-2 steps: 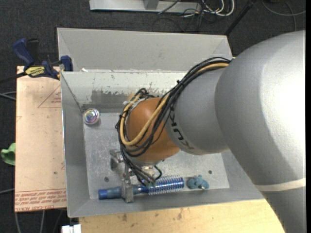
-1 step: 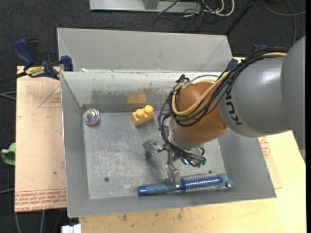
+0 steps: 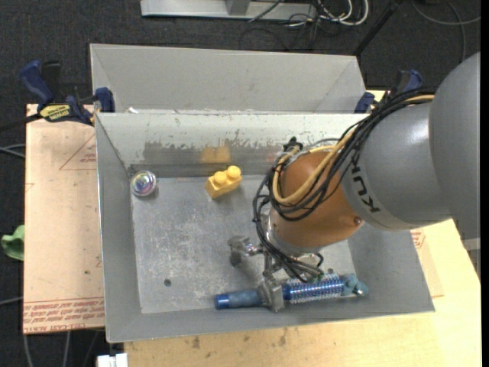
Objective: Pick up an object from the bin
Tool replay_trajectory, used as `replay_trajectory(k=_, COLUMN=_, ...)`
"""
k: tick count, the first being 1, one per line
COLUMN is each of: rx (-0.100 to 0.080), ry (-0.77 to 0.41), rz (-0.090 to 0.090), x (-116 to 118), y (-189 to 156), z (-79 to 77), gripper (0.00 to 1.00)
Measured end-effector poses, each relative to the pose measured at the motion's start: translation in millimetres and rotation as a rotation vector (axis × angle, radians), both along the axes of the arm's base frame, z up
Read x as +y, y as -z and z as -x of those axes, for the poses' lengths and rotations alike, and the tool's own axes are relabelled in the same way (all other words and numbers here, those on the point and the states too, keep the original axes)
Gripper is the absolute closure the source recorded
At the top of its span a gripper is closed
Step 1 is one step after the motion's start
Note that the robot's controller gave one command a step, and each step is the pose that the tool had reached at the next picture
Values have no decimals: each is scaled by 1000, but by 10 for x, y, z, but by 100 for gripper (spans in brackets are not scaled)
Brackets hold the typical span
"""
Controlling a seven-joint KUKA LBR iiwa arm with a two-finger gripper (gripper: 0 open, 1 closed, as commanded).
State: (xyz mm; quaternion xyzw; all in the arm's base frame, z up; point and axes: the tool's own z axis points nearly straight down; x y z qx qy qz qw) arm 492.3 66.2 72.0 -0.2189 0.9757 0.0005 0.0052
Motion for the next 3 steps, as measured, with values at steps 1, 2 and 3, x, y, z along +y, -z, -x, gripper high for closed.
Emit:
replay_trajectory(k=1, rx=-9, ry=65, rz=-1, x=297, y=-16, z=30, gripper=0)
replay_trajectory(k=2, rx=-19, ry=-29, rz=-3, x=662, y=-29, z=55, gripper=0)
replay_trajectory(k=3, rx=-10, ry=-178, rz=1, x=870, y=-19, z=51, gripper=0)
